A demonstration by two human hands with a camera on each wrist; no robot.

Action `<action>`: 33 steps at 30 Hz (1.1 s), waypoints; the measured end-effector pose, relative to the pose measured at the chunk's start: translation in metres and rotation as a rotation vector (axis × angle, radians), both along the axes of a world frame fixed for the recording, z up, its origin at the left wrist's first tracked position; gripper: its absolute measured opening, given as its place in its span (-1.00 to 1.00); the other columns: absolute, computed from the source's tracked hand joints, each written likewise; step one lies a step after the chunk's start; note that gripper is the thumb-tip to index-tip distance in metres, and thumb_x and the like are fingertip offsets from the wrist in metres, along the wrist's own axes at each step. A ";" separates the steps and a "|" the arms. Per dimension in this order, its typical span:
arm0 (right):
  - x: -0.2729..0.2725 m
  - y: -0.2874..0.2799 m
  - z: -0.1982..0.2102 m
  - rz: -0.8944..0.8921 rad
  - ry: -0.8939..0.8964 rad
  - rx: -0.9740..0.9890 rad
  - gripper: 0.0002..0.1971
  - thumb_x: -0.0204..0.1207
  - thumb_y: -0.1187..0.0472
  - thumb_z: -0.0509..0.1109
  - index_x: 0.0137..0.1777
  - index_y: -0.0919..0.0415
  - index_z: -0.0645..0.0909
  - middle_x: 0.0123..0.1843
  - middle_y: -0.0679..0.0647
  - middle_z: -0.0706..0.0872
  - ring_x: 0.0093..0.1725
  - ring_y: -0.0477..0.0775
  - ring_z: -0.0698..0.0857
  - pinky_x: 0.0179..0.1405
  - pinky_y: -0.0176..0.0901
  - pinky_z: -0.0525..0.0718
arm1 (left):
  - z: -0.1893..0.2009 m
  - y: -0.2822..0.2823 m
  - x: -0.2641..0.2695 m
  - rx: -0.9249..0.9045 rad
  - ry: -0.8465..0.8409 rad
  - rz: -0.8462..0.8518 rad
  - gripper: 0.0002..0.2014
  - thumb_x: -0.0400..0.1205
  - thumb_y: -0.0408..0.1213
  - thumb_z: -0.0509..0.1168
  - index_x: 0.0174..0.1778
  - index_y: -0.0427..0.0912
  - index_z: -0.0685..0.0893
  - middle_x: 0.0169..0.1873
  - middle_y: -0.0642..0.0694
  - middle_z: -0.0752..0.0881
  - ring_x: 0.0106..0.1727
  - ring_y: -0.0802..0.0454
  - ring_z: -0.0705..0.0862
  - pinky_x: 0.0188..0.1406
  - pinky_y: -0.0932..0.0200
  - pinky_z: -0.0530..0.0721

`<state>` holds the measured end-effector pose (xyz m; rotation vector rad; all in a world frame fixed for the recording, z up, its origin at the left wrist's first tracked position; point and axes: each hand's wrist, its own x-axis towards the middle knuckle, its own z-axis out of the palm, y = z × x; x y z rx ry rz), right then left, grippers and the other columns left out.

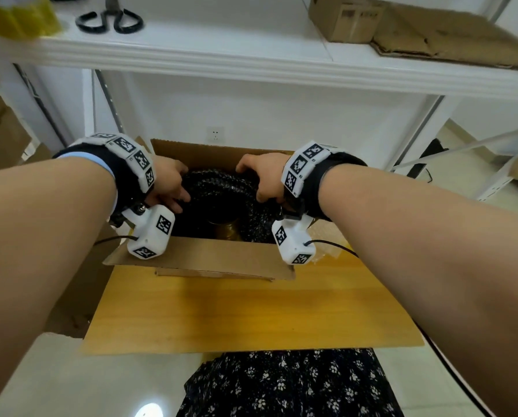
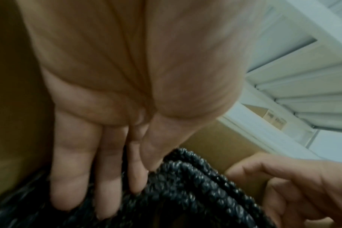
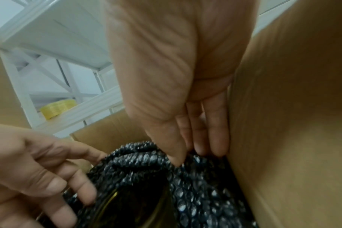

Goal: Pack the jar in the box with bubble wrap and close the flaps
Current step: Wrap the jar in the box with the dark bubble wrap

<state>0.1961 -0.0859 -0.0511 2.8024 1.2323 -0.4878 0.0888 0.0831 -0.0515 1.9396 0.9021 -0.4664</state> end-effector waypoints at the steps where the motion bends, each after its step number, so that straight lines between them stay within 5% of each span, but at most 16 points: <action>1: -0.001 -0.003 0.007 0.005 -0.009 -0.004 -0.32 0.49 0.27 0.50 0.59 0.01 0.34 0.09 0.02 0.62 -0.31 -0.03 0.63 -0.32 -0.12 0.75 | 0.002 0.002 0.001 -0.017 -0.003 -0.004 -0.58 0.79 -0.39 -0.07 0.61 -0.27 0.25 0.41 -0.36 0.56 0.36 -0.26 0.57 0.45 -0.24 0.45; 3: -0.002 -0.009 0.019 0.023 -0.040 -0.020 -0.46 0.54 0.23 0.47 0.52 0.07 0.49 0.24 0.04 0.66 -0.30 -0.03 0.61 -0.33 -0.21 0.65 | 0.010 0.006 0.001 0.042 -0.035 -0.009 -0.65 0.78 -0.39 -0.02 0.48 -0.32 0.40 0.29 -0.38 0.64 0.18 -0.23 0.69 0.25 -0.15 0.62; 5: -0.002 -0.015 0.027 -0.005 -0.075 0.005 -0.59 0.55 0.25 0.45 0.40 0.08 0.63 0.15 0.02 0.71 -0.35 -0.08 0.60 -0.41 -0.29 0.61 | 0.021 0.003 -0.001 0.069 -0.041 -0.030 -0.79 0.78 -0.41 -0.01 0.17 -0.30 0.52 0.25 -0.37 0.67 -0.08 -0.17 0.72 0.11 -0.08 0.66; 10: -0.009 -0.028 0.044 -0.089 -0.116 0.088 -0.69 0.61 0.37 0.32 0.27 0.13 0.72 0.00 0.03 0.68 -0.35 -0.02 0.62 -0.35 -0.26 0.66 | 0.042 -0.011 -0.004 0.100 -0.042 -0.142 -0.60 0.78 -0.41 -0.06 0.55 -0.29 0.33 0.31 -0.39 0.61 0.22 -0.27 0.61 0.21 -0.11 0.54; 15: -0.020 -0.043 0.059 -0.142 -0.091 0.167 -0.73 0.60 0.36 0.31 0.16 0.14 0.77 -0.01 0.05 0.78 -0.27 0.02 0.73 -0.22 -0.25 0.70 | 0.056 -0.035 -0.007 0.151 -0.095 -0.234 -0.64 0.74 -0.49 0.00 0.42 -0.22 0.49 0.14 -0.29 0.69 0.12 -0.25 0.68 0.03 -0.09 0.64; 19: -0.022 -0.063 0.062 -0.264 -0.081 0.295 -0.77 0.57 0.36 0.30 0.11 0.23 0.76 -0.12 0.10 0.81 -0.17 0.13 0.80 -0.10 0.09 0.82 | 0.059 -0.064 -0.003 0.162 -0.153 -0.350 -0.63 0.71 -0.55 0.05 0.38 -0.20 0.54 0.17 -0.26 0.74 0.15 -0.19 0.75 0.16 -0.13 0.70; 24: -0.003 -0.104 0.037 -0.565 -0.129 0.506 -0.78 0.53 0.35 0.24 0.16 0.26 0.54 -0.04 0.24 0.73 -0.09 0.29 0.78 -0.06 0.21 0.80 | 0.047 -0.102 0.008 0.106 -0.217 -0.462 -0.67 0.71 -0.50 0.15 0.37 -0.20 0.58 0.10 -0.20 0.78 0.05 -0.06 0.79 -0.02 0.00 0.77; 30: 0.006 -0.132 -0.025 -0.646 0.175 0.286 -0.90 0.38 0.18 0.47 -0.17 -0.01 0.61 0.04 0.10 0.77 -0.05 0.14 0.75 0.02 0.03 0.76 | 0.036 -0.123 0.019 0.024 -0.264 -0.486 -0.73 0.70 -0.45 0.19 0.30 -0.24 0.63 0.04 -0.22 0.78 -0.02 -0.08 0.79 -0.03 0.02 0.77; 33: -0.002 -0.126 -0.049 -0.563 0.282 0.157 -0.86 0.43 0.21 0.52 -0.12 -0.05 0.64 -0.05 -0.02 0.71 -0.05 0.07 0.66 0.06 -0.08 0.68 | 0.031 -0.121 0.023 0.003 -0.256 -0.492 -0.73 0.70 -0.45 0.20 0.29 -0.24 0.64 0.01 -0.20 0.79 -0.03 -0.08 0.80 -0.10 0.05 0.78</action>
